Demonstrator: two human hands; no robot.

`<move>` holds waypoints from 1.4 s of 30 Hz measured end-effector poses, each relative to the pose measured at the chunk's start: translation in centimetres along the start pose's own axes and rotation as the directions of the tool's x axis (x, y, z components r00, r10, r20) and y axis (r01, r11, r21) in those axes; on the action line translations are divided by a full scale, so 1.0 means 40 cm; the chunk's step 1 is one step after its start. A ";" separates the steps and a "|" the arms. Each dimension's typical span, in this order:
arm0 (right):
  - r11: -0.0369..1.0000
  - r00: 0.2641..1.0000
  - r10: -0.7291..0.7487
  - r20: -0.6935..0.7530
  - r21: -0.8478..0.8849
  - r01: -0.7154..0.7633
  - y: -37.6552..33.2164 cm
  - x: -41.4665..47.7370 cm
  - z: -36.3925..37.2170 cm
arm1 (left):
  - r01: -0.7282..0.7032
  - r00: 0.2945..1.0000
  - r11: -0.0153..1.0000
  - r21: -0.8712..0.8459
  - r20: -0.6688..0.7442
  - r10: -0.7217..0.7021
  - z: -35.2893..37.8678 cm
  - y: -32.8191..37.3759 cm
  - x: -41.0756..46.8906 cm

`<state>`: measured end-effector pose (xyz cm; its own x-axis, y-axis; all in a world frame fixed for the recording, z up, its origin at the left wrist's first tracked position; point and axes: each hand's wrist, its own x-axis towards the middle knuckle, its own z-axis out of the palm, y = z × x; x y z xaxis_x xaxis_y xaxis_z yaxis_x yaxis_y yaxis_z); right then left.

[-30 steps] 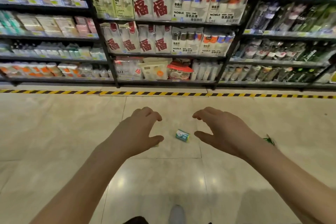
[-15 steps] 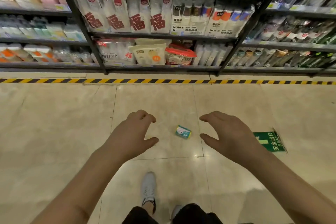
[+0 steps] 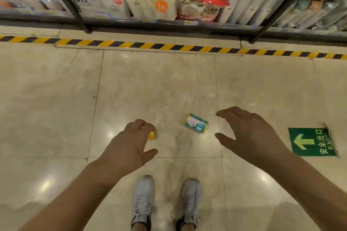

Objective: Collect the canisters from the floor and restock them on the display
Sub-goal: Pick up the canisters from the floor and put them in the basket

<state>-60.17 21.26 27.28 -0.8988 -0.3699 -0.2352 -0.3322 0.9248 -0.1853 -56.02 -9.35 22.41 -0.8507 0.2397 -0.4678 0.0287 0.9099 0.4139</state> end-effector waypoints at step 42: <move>0.900 0.969 0.168 0.182 0.373 -0.226 0.245 0.485 0.934 | 0.170 0.953 0.925 0.339 0.183 -0.242 0.802 -0.467 0.607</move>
<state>-70.20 19.85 -14.75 -0.8745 -0.2188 -0.4328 0.0112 0.8831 -0.4690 -60.38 -9.67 -21.73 -0.7213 0.0700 -0.6891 0.0601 0.9975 0.0384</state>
